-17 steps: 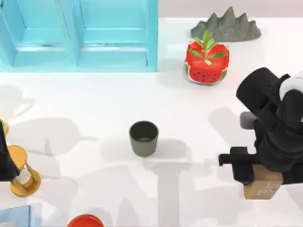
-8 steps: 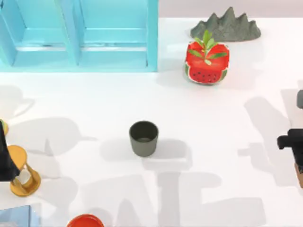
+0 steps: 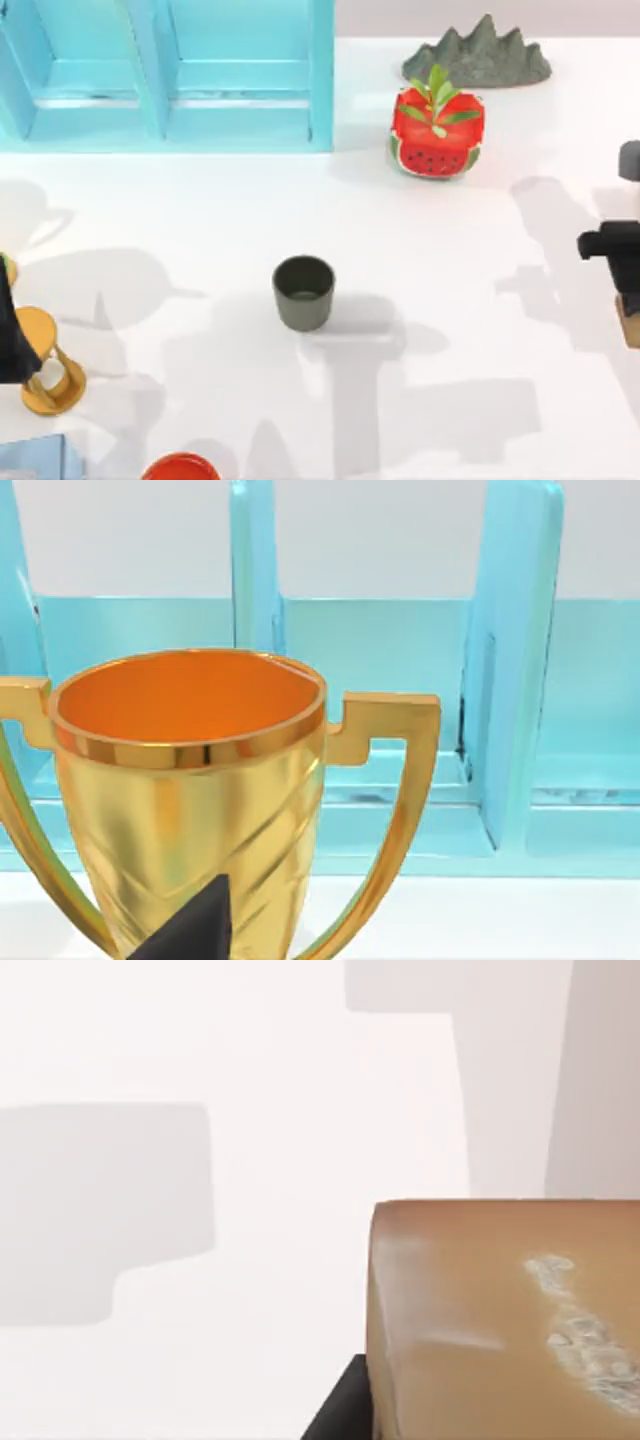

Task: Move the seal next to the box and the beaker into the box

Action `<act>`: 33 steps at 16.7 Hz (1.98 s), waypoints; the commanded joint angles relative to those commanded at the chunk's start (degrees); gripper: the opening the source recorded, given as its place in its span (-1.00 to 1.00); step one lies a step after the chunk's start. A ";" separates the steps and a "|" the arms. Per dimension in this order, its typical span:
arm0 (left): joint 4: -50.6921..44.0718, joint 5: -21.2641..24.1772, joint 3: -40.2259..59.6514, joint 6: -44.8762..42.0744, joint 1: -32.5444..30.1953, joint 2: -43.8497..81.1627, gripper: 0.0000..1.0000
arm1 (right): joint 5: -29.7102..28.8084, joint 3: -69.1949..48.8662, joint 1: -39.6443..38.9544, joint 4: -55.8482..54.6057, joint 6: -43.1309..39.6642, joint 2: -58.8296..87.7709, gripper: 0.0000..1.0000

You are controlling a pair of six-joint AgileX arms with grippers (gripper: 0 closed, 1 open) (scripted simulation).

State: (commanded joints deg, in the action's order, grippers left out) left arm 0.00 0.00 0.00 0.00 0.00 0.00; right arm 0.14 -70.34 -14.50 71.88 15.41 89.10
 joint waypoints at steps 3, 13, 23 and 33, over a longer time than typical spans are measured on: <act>0.00 0.00 0.00 0.00 0.00 0.00 1.00 | -0.08 -8.79 2.07 1.74 -2.14 6.04 -1.00; 0.00 0.00 0.00 0.00 0.00 0.00 1.00 | -0.12 -10.03 3.01 0.07 -3.15 9.40 -1.00; 0.00 0.00 0.00 0.00 0.00 0.00 1.00 | -0.12 -0.09 3.01 -12.02 -3.11 11.38 -1.00; 0.00 0.00 0.00 0.00 0.00 0.00 1.00 | -0.12 -0.09 3.01 -12.02 -3.11 11.38 0.51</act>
State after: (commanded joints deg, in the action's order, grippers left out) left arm 0.00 0.00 0.00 0.00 0.00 0.00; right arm 0.02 -70.42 -11.50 59.86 12.30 100.48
